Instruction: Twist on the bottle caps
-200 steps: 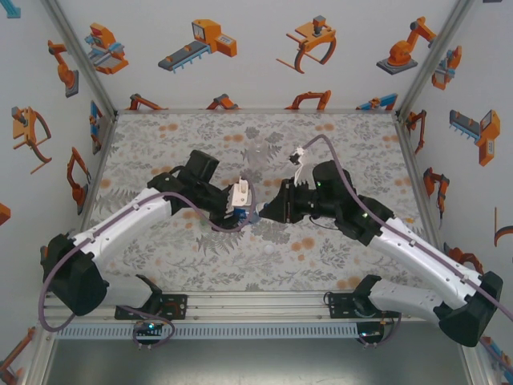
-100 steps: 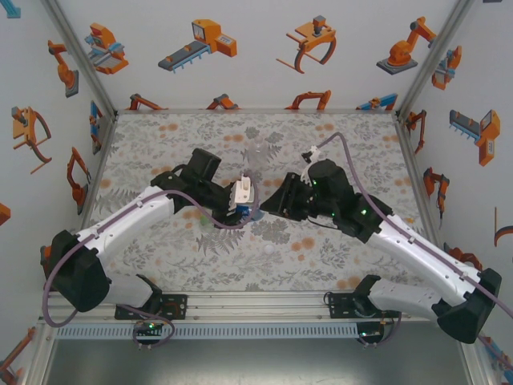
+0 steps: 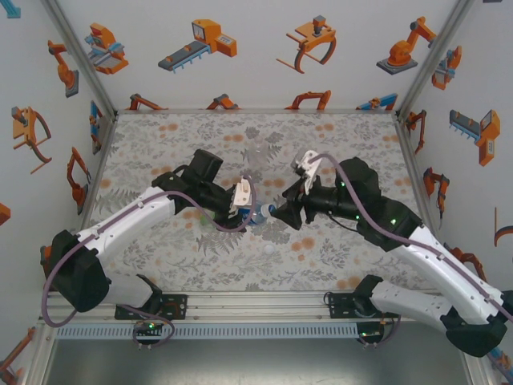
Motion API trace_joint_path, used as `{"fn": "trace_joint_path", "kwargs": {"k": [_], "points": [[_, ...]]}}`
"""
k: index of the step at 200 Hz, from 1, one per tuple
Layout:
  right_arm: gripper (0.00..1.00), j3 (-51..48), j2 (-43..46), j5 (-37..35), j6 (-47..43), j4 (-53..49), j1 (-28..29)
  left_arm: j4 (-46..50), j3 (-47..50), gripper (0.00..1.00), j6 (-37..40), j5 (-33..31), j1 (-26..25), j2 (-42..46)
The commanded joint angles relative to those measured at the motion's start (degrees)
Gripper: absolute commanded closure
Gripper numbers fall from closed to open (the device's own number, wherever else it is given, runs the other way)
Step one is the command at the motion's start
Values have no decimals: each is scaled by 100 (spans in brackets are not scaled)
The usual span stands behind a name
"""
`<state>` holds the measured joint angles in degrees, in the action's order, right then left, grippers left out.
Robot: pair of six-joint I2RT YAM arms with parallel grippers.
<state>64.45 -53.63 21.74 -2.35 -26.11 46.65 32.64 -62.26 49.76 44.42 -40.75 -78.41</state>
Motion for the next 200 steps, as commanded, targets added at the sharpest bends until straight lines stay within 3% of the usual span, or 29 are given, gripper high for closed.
{"fn": "trace_joint_path", "kwargs": {"k": [1, 24, 119, 151, 175, 184, 200], "points": [[43, 276, -110, 1126, -2929, -732, -7, 158, -200, 100, 265, 457, -6, 60], [43, 352, -307, 1376, -3685, -771, -10, 184, -202, 100, 301, 480, -7, 77], [61, 426, -763, 1514, -3782, -583, -10, 212, -217, 100, 284, 532, -38, 142], [79, 399, -764, 1548, -3677, -568, -7, 215, -234, 100, 269, 527, -34, 88], [92, 239, -690, 1252, -2868, -290, -7, 220, -238, 100, 254, 498, -38, 86], [100, 94, -642, 978, -2153, 25, -7, 223, -244, 100, 244, 436, -30, 80], [100, -222, -536, 377, -690, 696, -7, 211, -259, 99, 221, 340, -30, 81]]}}
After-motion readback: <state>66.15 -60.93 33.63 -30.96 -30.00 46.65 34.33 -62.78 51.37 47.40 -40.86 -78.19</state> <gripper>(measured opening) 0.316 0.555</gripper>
